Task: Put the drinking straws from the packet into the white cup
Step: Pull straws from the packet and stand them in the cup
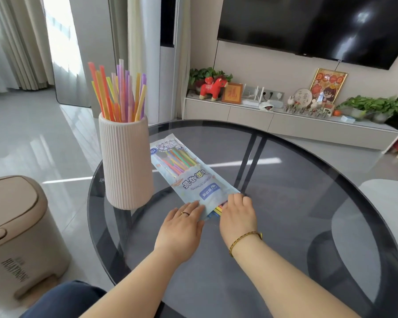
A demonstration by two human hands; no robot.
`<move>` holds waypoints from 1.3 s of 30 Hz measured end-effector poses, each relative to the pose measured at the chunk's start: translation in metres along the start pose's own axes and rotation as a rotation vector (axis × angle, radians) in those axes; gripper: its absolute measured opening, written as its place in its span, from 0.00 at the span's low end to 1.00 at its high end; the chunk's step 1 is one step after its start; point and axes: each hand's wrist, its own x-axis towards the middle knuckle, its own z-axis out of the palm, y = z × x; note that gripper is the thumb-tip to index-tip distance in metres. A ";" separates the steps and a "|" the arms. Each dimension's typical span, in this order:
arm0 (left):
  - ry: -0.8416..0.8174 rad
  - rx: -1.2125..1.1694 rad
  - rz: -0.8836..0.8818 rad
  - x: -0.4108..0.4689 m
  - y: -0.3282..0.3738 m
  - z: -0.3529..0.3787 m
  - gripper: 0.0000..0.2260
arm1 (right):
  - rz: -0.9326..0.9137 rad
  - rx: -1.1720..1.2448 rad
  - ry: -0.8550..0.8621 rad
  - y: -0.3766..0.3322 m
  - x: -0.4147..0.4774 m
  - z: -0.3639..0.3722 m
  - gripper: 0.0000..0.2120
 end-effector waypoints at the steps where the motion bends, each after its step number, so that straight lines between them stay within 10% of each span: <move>1: -0.006 0.002 -0.004 0.000 0.000 0.000 0.20 | 0.006 0.001 -0.002 0.004 -0.003 0.000 0.16; 39: -0.056 0.065 -0.015 -0.001 0.003 0.001 0.20 | 0.177 0.485 -0.545 0.031 -0.026 -0.015 0.12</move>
